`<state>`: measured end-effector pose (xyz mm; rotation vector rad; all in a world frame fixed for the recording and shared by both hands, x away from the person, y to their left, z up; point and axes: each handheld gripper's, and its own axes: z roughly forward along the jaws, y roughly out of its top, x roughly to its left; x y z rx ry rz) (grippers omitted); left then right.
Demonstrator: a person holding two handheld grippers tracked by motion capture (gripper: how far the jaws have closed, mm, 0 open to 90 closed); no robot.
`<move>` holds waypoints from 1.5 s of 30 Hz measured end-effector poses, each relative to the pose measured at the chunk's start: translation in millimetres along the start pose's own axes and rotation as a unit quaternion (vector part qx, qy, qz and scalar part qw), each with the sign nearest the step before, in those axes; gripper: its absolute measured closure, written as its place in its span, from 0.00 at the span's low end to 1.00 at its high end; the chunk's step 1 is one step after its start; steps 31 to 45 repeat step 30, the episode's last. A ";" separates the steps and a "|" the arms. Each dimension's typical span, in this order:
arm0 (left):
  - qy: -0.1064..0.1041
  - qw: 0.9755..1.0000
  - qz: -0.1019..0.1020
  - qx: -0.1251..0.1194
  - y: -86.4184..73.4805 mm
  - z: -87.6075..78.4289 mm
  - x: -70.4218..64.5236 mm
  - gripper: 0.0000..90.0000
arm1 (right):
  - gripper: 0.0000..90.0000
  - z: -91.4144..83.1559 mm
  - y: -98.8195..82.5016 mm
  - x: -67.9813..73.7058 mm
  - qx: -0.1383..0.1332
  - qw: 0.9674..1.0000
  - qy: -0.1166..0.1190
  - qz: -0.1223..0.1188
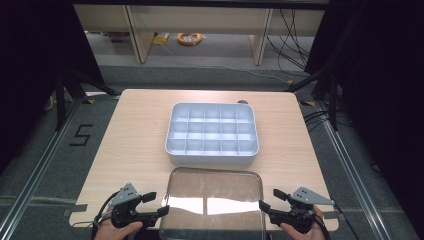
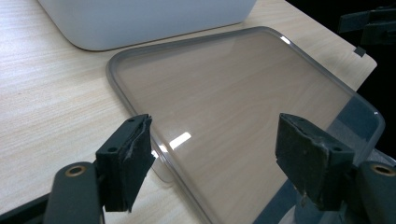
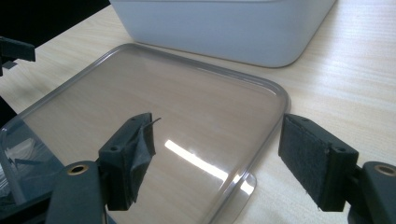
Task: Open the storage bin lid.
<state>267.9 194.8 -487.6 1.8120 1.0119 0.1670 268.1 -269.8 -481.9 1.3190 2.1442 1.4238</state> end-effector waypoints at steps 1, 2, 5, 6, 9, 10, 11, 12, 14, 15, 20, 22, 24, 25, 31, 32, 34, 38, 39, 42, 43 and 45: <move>-0.001 1.000 0.001 0.001 -0.5 -0.9 -0.4 0.30 | 0.30 -2.3 0.2 -1.0 0.002 1.000 0.001 -0.012; -0.002 1.000 -0.001 -0.001 -1.3 -1.6 -1.5 0.30 | 0.30 -2.7 -1.1 2.9 0.005 1.000 0.005 0.014; 0.001 1.000 0.008 0.005 -3.4 -3.7 -3.4 0.30 | 0.29 -4.5 -1.7 1.0 0.006 1.000 -0.005 -0.020; 0.006 1.000 0.009 0.007 -4.2 -4.2 -4.9 0.30 | 0.29 -3.7 -2.5 2.0 0.004 1.000 -0.001 -0.013; -0.001 1.000 0.012 0.008 -6.3 -3.9 -6.3 0.30 | 0.29 -4.6 -4.4 4.2 0.004 1.000 -0.001 -0.012; -0.003 1.000 0.019 0.008 -6.8 -4.3 -6.2 0.30 | 0.29 -5.5 -5.3 7.8 0.012 1.000 -0.001 0.006; 0.000 1.000 0.020 0.012 -6.8 -4.9 -7.0 0.30 | 0.29 -5.1 -5.5 5.3 0.010 1.000 -0.006 -0.016; 0.000 1.000 0.015 0.012 -7.5 -4.9 -7.6 0.30 | 0.29 -4.5 -6.4 7.2 0.005 1.000 -0.003 -0.010; -0.002 1.000 0.012 0.010 -8.1 -5.2 -8.2 0.30 | 0.29 -5.0 -7.1 7.4 0.007 1.000 0.000 -0.016; 0.000 1.000 0.015 0.013 -8.1 -5.8 -8.2 0.30 | 0.29 -6.4 -7.7 10.7 0.018 1.000 -0.007 0.004; -0.002 1.000 0.014 0.013 -9.0 -5.6 -8.4 0.30 | 0.29 -5.0 -9.1 9.1 0.010 1.000 -0.007 -0.018; -0.002 1.000 0.022 0.014 -8.8 -5.9 -7.7 0.30 | 0.30 -5.6 -8.7 8.7 0.014 1.000 -0.005 -0.018; 0.000 1.000 0.014 0.016 -8.8 -5.8 -7.8 0.30 | 0.30 -5.4 -8.9 8.4 0.012 1.000 -0.003 -0.015; 0.000 1.000 0.014 0.017 -8.8 -5.9 -7.7 0.30 | 0.30 -5.3 -9.0 8.2 0.012 1.000 -0.004 -0.014; -0.003 1.000 0.023 0.016 -9.1 -5.3 -7.2 0.30 | 0.30 -4.5 -9.4 8.7 0.017 1.000 -0.001 -0.004; -0.003 1.000 0.023 0.016 -9.1 -5.3 -7.2 0.30 | 0.30 -4.5 -9.4 8.7 0.017 1.000 -0.001 -0.004; -0.003 1.000 0.023 0.016 -9.1 -5.3 -7.2 0.30 | 0.30 -4.5 -9.4 8.7 0.017 1.000 -0.001 -0.004; -0.003 1.000 0.023 0.016 -9.1 -5.3 -7.2 0.30 | 0.30 -4.5 -9.4 8.7 0.017 1.000 -0.001 -0.004; -0.003 1.000 0.023 0.016 -9.1 -5.3 -7.2 0.30 | 0.30 -4.5 -9.4 8.7 0.017 1.000 -0.001 -0.004; -0.003 1.000 0.023 0.016 -9.1 -5.3 -7.2 0.30 | 0.30 -4.5 -9.4 8.7 0.017 1.000 -0.001 -0.004; -0.003 1.000 0.023 0.016 -9.1 -5.3 -7.2 0.30 | 0.30 -4.5 -9.4 8.7 0.017 1.000 -0.001 -0.004; -0.003 1.000 0.023 0.016 -9.1 -5.3 -7.2 0.30 | 0.30 -4.5 -9.4 8.7 0.017 1.000 -0.001 -0.004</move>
